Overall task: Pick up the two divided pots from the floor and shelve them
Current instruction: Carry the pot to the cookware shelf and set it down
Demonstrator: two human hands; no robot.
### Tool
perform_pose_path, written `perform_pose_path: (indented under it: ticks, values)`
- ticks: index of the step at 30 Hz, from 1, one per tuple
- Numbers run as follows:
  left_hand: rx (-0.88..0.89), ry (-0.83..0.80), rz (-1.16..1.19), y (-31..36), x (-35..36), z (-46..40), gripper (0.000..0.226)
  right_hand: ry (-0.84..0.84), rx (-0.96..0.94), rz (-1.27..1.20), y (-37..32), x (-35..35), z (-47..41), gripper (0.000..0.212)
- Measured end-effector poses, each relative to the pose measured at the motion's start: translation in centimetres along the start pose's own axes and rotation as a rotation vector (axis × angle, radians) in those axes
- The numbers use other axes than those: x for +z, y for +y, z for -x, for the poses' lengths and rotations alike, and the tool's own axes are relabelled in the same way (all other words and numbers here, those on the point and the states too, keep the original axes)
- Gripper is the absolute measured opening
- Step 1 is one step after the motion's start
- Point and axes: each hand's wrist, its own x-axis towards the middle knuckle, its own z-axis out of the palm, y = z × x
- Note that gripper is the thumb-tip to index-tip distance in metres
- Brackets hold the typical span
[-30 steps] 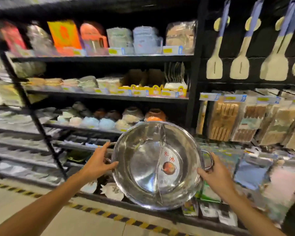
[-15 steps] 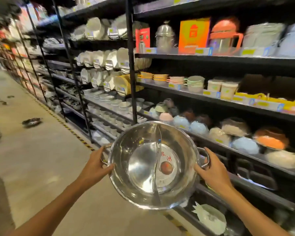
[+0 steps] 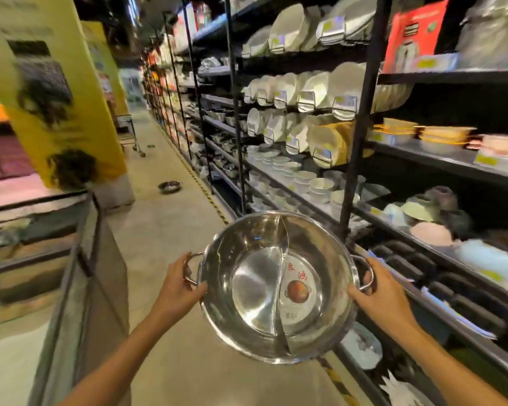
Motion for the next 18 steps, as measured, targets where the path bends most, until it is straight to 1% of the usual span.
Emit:
perform_pose_path:
  ticks: [4,6,8,10,12,14,16,18]
  values:
    - [-0.067,0.103,-0.056,-3.1,-2.1,-7.2,0.086,-0.097,-0.063,-0.058,-3.0,5.5,-11.0,0.098]
    - [-0.107,0.179,-0.078,-4.6,-3.1,-10.8,0.077,-0.135,-0.099,-0.07,-5.6,8.3,-16.1,0.102]
    - [-0.127,0.235,-0.117,-5.8,-4.1,-13.7,0.069,-0.161,-0.122,-0.082,-8.2,11.2,-20.6,0.092]
    - [-0.162,0.277,-0.132,-7.8,-4.9,-16.1,0.076,-0.189,-0.16,-0.094,-10.3,14.3,-24.4,0.08]
    - [-0.215,0.314,-0.144,-10.4,-5.8,-18.5,0.082,-0.221,-0.177,-0.109,-12.0,17.6,-27.9,0.074]
    - [-0.277,0.328,-0.145,-13.8,-6.5,-21.2,0.088,-0.264,-0.211,-0.112,-13.7,21.0,-31.3,0.061]
    - [-0.332,0.346,-0.136,-17.3,-6.8,-24.2,0.088,-0.303,-0.23,-0.094,-15.2,24.5,-34.7,0.058]
    - [-0.37,0.366,-0.137,-20.7,-7.1,-27.6,0.083,-0.326,-0.243,-0.066,-16.4,28.4,-38.6,0.062]
